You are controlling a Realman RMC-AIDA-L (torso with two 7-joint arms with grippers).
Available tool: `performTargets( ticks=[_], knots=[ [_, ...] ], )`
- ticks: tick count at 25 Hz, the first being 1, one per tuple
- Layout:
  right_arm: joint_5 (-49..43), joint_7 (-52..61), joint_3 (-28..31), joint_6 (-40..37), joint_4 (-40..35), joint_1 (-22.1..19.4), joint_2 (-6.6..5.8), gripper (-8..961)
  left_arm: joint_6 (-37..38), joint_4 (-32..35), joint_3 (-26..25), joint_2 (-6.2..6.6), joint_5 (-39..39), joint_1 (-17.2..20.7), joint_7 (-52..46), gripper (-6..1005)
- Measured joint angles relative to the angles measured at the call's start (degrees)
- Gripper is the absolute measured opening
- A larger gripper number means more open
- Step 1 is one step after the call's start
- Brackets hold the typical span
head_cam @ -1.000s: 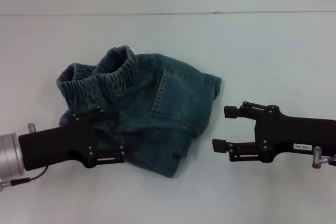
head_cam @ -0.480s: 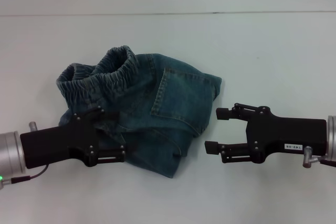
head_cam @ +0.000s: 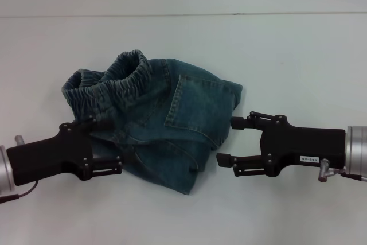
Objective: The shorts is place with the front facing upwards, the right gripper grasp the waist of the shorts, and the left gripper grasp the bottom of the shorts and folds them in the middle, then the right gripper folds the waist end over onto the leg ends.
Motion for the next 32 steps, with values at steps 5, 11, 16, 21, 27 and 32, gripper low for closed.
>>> performTargets(
  ticks=[5, 11, 16, 21, 27, 32],
  knots=[
    [0.5, -0.1, -1.7, 1.7, 0.0, 0.1, 0.06, 946, -0.1, 0.5, -0.1, -0.14, 0.0, 0.8, -0.1, 937],
    [0.7, -0.1, -1.8, 2.0, -0.1, 0.1, 0.06, 947, -0.1, 0.6, -0.1, -0.14, 0.0, 1.0, -0.1, 935],
    [0.7, -0.1, -1.8, 2.1, -0.1, 0.1, 0.05, 947, -0.1, 0.6, -0.1, -0.15, 0.0, 1.0, -0.1, 934],
    [0.7, -0.1, -1.8, 2.1, -0.1, 0.1, 0.05, 946, -0.1, 0.6, -0.1, -0.14, 0.0, 1.0, -0.1, 934],
    [1.4, -0.4, -1.8, 2.1, -0.5, -0.1, 0.05, 946, 0.4, 0.6, -0.1, -0.14, 0.0, 1.1, -0.1, 934],
    [2.8, -1.5, -1.7, 2.1, 0.1, -0.5, 0.00, 946, 0.6, 0.6, -0.1, -0.19, 0.0, 1.3, -0.3, 934]
  ],
)
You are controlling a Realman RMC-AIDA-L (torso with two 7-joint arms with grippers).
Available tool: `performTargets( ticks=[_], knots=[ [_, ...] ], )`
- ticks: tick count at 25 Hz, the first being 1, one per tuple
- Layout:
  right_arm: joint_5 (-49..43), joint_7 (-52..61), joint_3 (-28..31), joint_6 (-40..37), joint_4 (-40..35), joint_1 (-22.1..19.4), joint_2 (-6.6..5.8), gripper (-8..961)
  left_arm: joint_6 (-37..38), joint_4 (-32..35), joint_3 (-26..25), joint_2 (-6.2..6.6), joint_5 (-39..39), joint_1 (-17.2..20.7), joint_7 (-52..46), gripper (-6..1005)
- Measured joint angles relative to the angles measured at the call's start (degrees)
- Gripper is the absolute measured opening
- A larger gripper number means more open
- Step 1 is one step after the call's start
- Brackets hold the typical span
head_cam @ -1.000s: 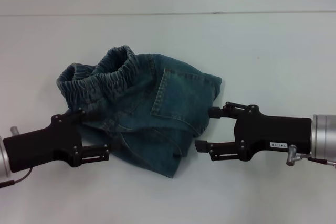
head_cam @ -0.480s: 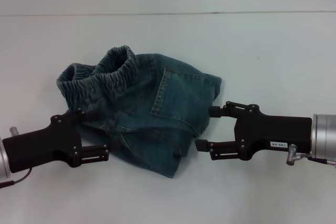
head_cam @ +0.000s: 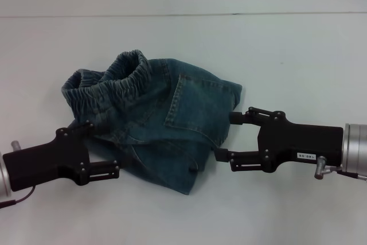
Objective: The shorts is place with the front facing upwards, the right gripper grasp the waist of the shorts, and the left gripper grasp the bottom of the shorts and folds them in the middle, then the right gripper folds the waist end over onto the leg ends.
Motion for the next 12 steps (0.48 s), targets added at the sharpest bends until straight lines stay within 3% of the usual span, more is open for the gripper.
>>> performTargets(
  ticks=[12],
  knots=[
    [0.0, 0.0, 0.0, 0.0, 0.2, 0.0, -0.04, 946, 0.2, 0.2, 0.3, -0.04, 0.0, 0.0, -0.1, 934]
  ],
)
